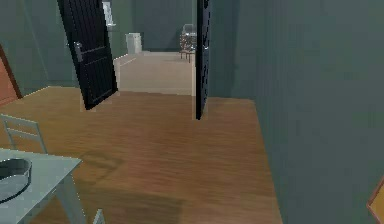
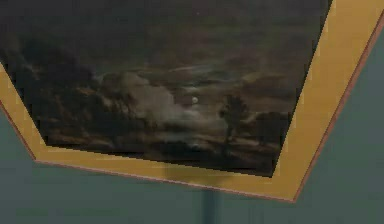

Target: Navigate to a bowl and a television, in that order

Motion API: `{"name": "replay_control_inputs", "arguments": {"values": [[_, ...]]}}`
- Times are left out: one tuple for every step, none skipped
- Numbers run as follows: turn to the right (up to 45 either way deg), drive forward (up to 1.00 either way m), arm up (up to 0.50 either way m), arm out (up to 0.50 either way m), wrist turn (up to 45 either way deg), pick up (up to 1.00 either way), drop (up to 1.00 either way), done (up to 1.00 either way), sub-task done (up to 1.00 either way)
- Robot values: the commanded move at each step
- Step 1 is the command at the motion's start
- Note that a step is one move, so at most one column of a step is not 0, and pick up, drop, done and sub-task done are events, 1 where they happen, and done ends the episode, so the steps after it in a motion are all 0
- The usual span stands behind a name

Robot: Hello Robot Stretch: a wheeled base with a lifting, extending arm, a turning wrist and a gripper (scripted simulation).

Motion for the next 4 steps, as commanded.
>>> {"name": "replay_control_inputs", "arguments": {"values": [[-9.0,0.00,0.00,0.00,0.0,0.00,0.00,0.00,0.00],[0.0,0.55,0.00,0.00,0.0,0.00,0.00,0.00,0.00],[3.0,0.00,0.00,0.00,0.0,0.00,0.00,0.00,0.00],[0.0,1.00,0.00,0.00,0.0,0.00,0.00,0.00,0.00]]}}
